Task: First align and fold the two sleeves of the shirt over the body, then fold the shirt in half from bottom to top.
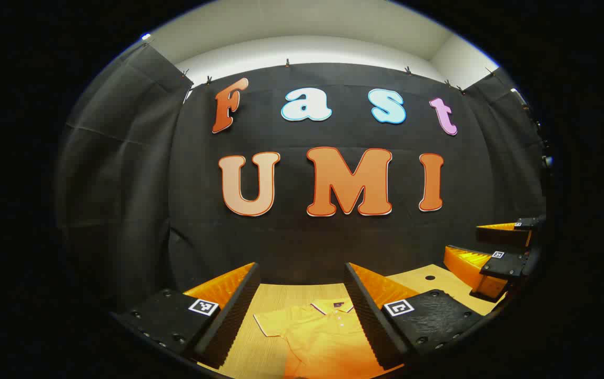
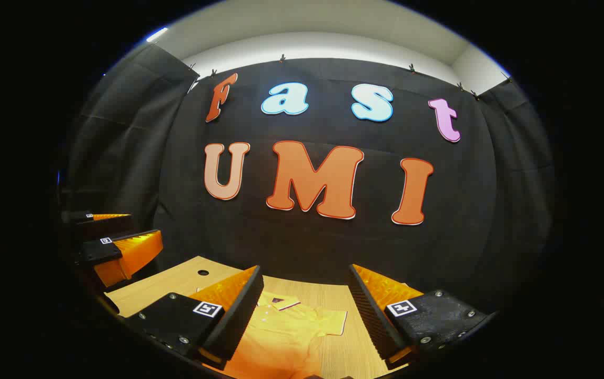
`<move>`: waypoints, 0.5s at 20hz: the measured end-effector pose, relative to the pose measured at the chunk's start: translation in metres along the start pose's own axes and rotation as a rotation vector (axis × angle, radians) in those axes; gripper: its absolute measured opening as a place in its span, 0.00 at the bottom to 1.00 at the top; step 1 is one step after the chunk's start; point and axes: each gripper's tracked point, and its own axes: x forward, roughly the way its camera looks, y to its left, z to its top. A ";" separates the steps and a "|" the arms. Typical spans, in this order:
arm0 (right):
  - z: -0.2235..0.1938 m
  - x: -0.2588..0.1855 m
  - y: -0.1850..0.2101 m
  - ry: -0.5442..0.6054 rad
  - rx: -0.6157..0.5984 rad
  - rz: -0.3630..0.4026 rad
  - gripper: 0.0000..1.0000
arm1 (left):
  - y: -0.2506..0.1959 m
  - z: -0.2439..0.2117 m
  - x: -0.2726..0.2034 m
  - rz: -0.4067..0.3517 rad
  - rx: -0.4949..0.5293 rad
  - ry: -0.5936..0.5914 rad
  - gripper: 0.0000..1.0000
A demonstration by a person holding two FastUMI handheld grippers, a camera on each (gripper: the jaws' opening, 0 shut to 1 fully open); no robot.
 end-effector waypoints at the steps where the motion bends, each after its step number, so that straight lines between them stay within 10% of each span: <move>1: -0.001 0.001 -0.001 0.003 0.001 0.009 0.98 | -0.005 0.000 -0.001 -0.002 -0.001 0.000 0.98; 10: -0.020 0.005 -0.026 0.030 0.029 -0.003 0.98 | -0.015 -0.005 0.008 0.020 0.013 0.008 0.98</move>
